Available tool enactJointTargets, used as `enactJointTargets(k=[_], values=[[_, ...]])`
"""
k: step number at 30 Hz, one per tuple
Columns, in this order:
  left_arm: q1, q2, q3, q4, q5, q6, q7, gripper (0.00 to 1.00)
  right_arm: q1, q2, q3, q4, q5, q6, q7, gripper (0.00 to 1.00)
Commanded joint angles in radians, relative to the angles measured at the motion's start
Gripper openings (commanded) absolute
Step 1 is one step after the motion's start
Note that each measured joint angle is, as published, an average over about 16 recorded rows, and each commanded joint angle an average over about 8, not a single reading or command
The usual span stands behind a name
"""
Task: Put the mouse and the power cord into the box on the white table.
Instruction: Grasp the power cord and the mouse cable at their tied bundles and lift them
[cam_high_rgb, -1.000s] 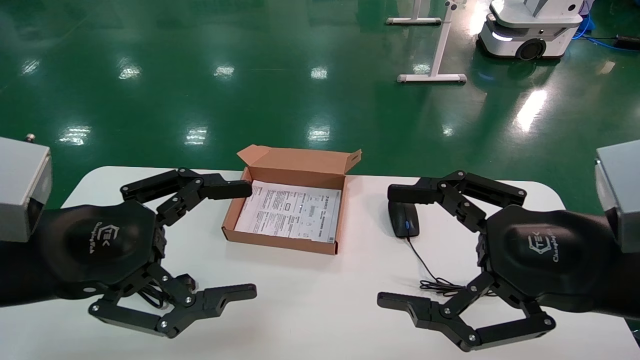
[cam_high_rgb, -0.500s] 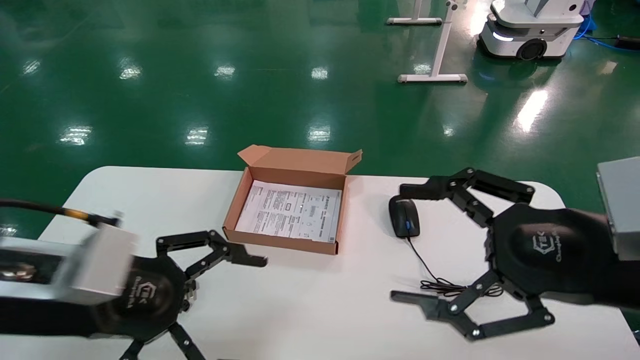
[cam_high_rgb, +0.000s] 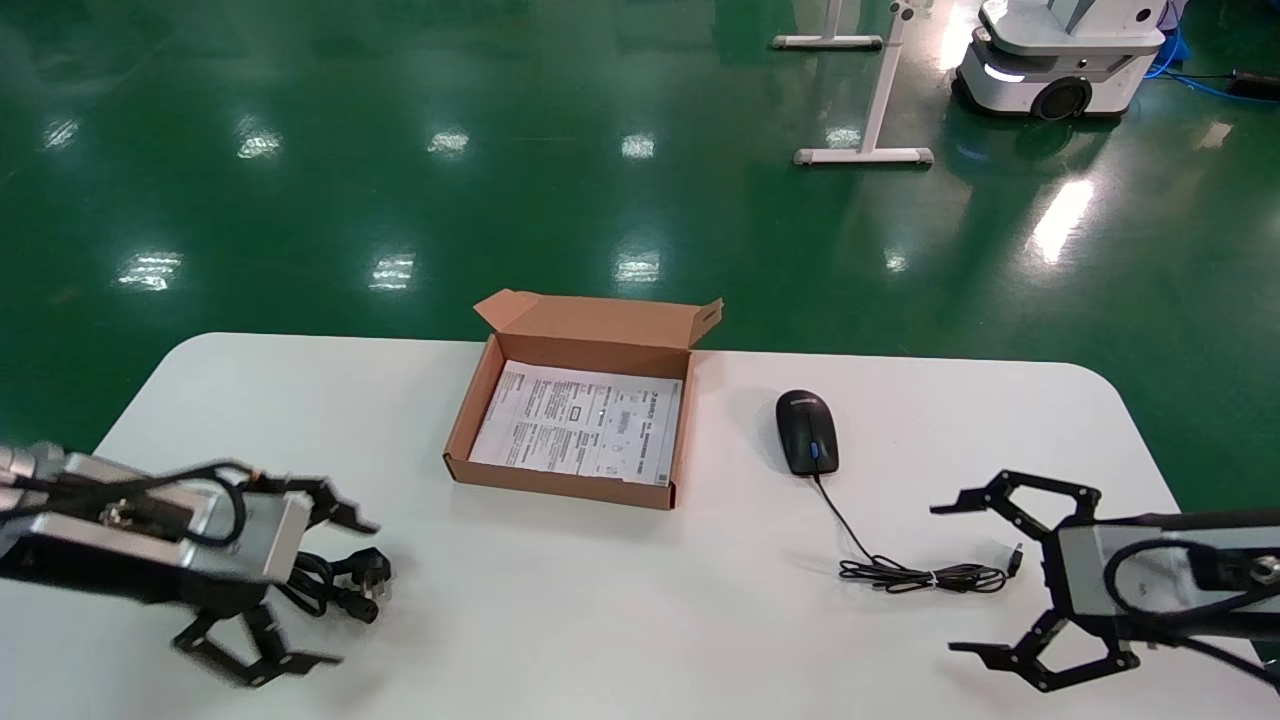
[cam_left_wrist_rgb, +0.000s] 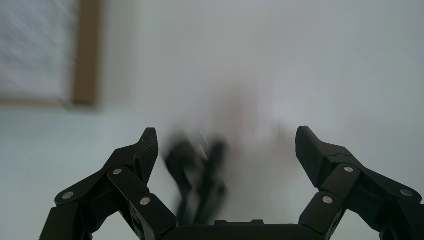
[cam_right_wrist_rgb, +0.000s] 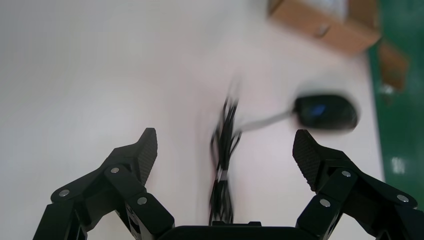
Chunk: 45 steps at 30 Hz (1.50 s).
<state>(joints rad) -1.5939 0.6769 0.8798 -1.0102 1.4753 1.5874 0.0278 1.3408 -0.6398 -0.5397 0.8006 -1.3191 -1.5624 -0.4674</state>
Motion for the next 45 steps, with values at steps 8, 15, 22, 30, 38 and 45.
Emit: enactJointTargets(k=[8,15,22,30,38,45], values=[[-0.12,0.075,0.155,0.23,0.106,-0.006,0.123,1.0,0.113,-0.082,-0.077,-0.238,-0.143,0.013,-0.199,1.0],[-0.175,0.139,0.218,0.409,0.132,-0.013,0.211,1.0,0.173,-0.153,-0.109,-0.4,-0.194,0.034,-0.304,1.0],[-0.193,0.193,0.256,0.583,0.16,-0.033,0.31,1.0,0.213,-0.216,-0.128,-0.529,-0.229,0.075,-0.385,1.0],[-0.206,0.236,0.256,0.743,0.158,-0.065,0.388,0.96,0.241,-0.271,-0.134,-0.651,-0.239,0.094,-0.407,0.75],[-0.212,0.265,0.249,0.841,0.15,-0.101,0.428,0.04,0.247,-0.295,-0.139,-0.729,-0.245,0.095,-0.4,0.0],[-0.215,0.269,0.248,0.855,0.149,-0.106,0.433,0.0,0.249,-0.298,-0.141,-0.739,-0.249,0.093,-0.402,0.0]])
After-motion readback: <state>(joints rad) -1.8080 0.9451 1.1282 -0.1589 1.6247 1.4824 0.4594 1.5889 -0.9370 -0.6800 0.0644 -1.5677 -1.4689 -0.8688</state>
